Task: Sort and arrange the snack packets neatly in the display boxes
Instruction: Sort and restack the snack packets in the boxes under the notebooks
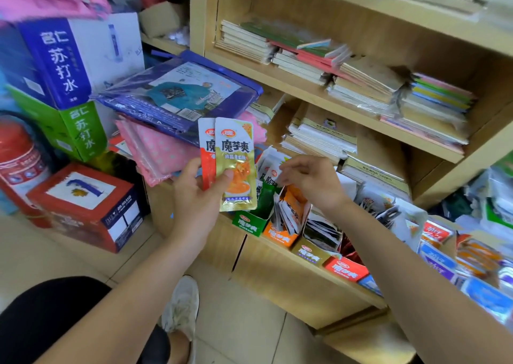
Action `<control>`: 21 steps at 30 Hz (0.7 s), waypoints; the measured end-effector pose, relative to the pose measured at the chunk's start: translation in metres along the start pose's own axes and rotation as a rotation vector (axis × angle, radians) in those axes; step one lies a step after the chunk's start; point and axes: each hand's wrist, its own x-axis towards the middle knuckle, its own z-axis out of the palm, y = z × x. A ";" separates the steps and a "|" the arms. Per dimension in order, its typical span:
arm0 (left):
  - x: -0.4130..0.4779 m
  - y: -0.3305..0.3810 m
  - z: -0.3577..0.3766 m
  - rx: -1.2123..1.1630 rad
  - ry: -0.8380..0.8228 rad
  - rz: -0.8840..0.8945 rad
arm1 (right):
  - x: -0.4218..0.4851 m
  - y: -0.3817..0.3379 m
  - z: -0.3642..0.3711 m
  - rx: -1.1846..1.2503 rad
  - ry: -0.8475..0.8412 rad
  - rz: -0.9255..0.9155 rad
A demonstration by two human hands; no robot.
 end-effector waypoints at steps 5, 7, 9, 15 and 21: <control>-0.007 -0.006 0.008 0.027 -0.151 0.018 | -0.029 -0.013 0.005 0.328 -0.065 0.045; -0.010 -0.008 0.011 0.036 -0.216 0.025 | -0.033 -0.011 0.007 0.389 -0.068 0.054; -0.012 -0.007 0.014 0.020 -0.241 0.030 | -0.035 -0.013 0.004 0.429 0.000 0.048; -0.012 -0.004 0.019 -0.072 -0.181 -0.053 | -0.038 -0.013 -0.046 0.491 0.343 -0.010; -0.024 -0.004 0.037 -0.032 -0.267 -0.032 | -0.067 0.008 -0.092 0.346 0.612 -0.071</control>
